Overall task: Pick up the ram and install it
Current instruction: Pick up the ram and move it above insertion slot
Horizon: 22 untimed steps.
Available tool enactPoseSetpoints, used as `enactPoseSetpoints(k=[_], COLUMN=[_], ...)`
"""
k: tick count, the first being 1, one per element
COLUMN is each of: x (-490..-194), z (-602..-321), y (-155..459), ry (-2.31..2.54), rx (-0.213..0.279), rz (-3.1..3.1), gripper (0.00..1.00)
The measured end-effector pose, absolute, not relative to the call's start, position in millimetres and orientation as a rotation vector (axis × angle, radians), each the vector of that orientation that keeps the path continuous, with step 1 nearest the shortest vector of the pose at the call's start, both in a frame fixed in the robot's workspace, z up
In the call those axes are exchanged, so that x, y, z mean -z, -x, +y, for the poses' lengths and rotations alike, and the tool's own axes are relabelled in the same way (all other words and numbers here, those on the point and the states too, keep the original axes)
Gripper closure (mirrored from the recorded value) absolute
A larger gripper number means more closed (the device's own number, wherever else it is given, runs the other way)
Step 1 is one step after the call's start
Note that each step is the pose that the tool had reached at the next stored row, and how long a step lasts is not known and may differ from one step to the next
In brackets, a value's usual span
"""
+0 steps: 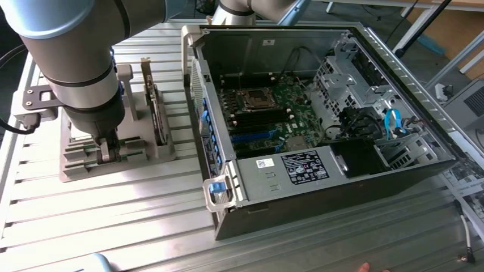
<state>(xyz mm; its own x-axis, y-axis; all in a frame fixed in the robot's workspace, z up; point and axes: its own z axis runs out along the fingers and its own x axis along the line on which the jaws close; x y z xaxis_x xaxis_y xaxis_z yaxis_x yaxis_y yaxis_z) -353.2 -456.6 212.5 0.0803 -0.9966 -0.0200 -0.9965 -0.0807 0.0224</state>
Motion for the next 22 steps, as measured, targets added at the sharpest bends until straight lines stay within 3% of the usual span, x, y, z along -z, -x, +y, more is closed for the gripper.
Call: enactPoseSetpoints(k=[10, 11, 22], x=[-212.5, -212.5, -211.0], z=[-456.6, -456.6, -456.6], y=[353.2, 353.2, 353.2], ry=[-2.307, -2.307, -2.306], rx=[0.047, 0.047, 0.047], rz=[-2.128, -2.128, -2.127], gripper=[0.71, 0.79, 0.79])
